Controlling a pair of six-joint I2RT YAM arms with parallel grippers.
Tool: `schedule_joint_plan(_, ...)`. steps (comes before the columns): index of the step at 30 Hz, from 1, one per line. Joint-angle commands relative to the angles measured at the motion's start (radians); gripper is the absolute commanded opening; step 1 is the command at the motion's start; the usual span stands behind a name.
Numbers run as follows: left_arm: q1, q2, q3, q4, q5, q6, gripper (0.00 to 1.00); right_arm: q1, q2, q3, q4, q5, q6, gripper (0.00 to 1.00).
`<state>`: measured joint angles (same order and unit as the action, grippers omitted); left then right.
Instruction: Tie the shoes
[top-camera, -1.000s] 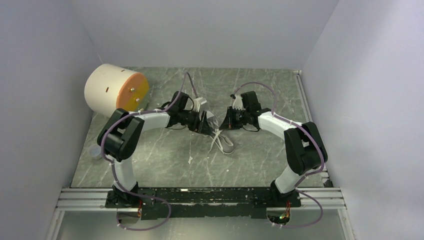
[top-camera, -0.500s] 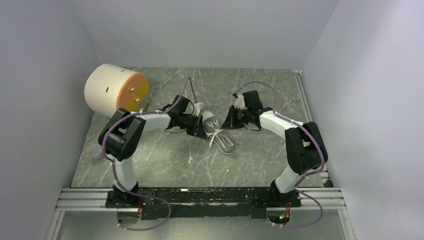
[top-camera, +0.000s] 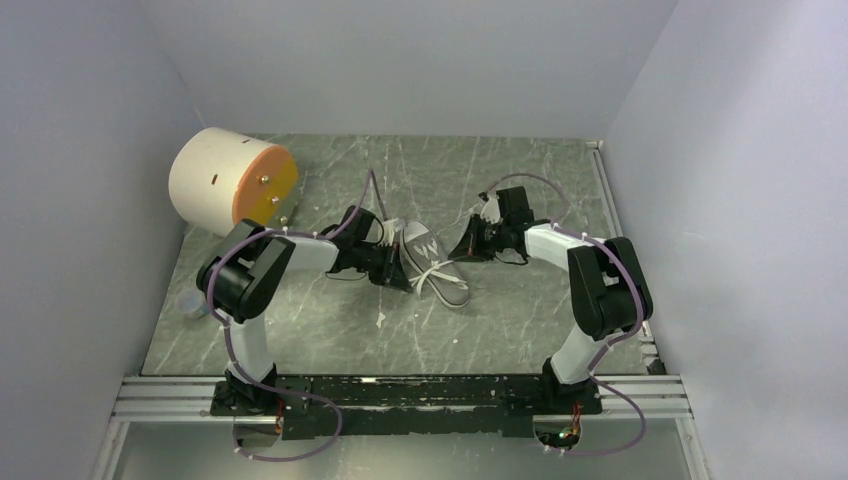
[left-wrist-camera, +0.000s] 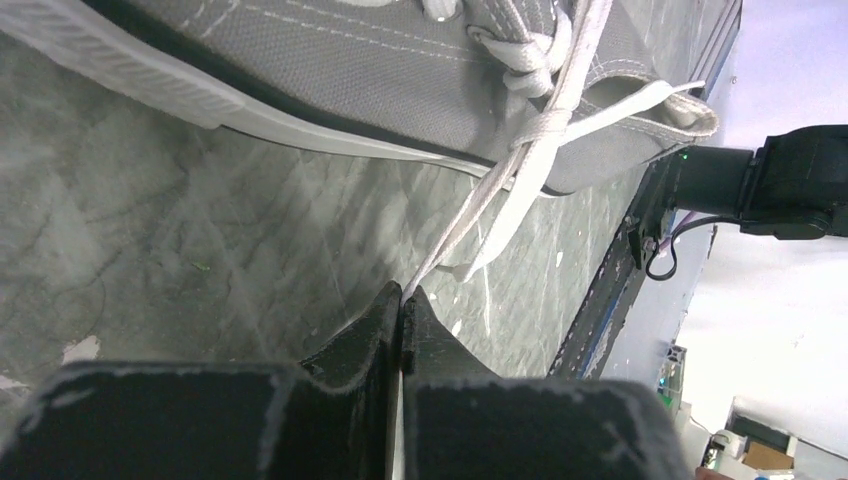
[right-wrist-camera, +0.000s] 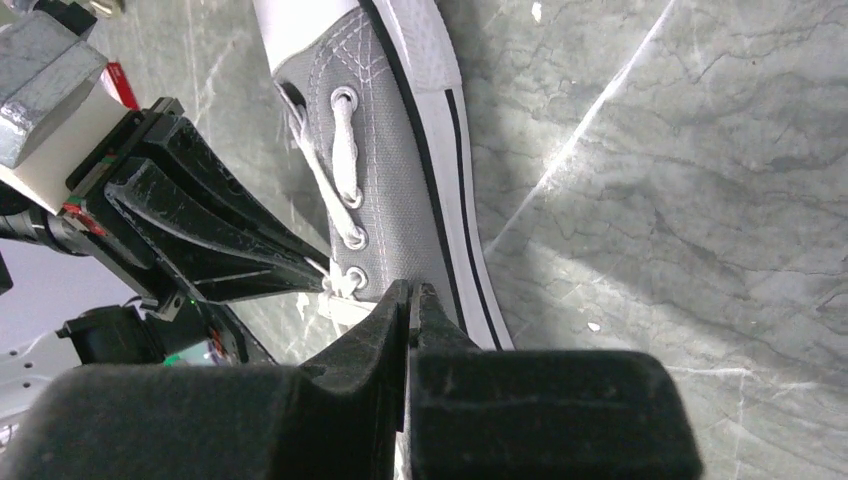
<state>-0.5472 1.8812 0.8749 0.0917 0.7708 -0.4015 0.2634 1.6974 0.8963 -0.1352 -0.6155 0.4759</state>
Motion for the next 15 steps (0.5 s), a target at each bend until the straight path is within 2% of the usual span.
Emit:
schedule_joint_plan(1, -0.014, -0.001, -0.002, -0.018, -0.017, -0.002, 0.05, -0.034, -0.004, -0.004, 0.053, 0.102, 0.009, 0.0)
schedule_joint_plan(8, -0.022, 0.019, 0.01, -0.025, -0.027, 0.015, 0.05, -0.053, -0.024, -0.047, 0.081, 0.153, 0.01, 0.0)
schedule_joint_plan(11, -0.022, 0.013, 0.035, -0.103, -0.044, 0.058, 0.05, -0.053, -0.042, -0.054, 0.099, 0.14, 0.001, 0.0)
schedule_joint_plan(12, -0.022, 0.004, 0.059, -0.166, -0.068, 0.077, 0.13, -0.054, -0.05, -0.041, 0.094, 0.124, -0.006, 0.0)
schedule_joint_plan(13, -0.023, -0.017, 0.08, -0.211, -0.101, 0.096, 0.27, -0.053, -0.058, -0.025, 0.077, 0.121, -0.013, 0.01)
schedule_joint_plan(15, -0.022, -0.086, 0.106, -0.281, -0.183, 0.12, 0.46, -0.045, -0.094, 0.004, 0.006, 0.171, -0.03, 0.44)
